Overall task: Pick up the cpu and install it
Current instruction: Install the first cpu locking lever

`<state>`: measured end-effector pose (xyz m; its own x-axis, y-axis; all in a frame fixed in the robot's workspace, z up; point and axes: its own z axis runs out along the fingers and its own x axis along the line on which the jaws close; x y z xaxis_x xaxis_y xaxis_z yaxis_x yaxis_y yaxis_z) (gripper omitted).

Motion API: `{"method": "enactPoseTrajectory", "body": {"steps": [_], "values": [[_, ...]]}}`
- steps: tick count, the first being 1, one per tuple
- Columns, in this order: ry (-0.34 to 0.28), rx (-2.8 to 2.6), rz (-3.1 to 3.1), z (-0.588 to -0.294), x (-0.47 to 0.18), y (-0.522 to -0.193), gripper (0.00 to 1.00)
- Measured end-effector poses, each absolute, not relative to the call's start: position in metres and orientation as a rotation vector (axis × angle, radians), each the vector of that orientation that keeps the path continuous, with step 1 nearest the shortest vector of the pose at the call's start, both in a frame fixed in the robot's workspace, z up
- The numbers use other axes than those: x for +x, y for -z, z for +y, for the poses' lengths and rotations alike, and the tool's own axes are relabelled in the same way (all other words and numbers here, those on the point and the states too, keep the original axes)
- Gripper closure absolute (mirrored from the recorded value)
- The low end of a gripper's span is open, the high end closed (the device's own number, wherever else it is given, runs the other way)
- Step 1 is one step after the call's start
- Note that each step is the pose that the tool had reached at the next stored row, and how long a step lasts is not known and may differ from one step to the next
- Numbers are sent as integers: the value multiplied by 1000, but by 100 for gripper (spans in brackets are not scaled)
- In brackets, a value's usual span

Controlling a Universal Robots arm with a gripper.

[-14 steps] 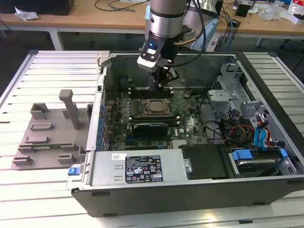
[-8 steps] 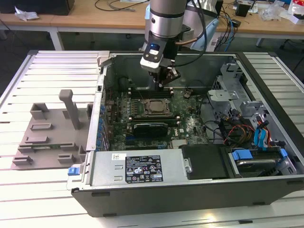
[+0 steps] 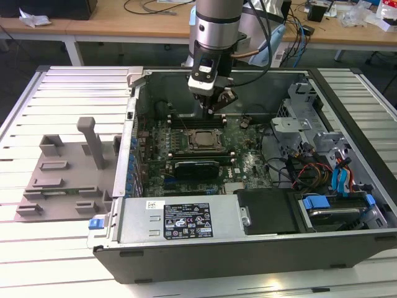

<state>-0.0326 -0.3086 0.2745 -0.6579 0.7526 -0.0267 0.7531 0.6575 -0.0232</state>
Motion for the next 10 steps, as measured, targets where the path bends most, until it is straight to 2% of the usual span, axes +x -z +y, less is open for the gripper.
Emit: {"method": "enactPoseTrajectory", "body": {"steps": [10], "values": [[48, 1016, 2954, -309, -33, -274, 89]]}}
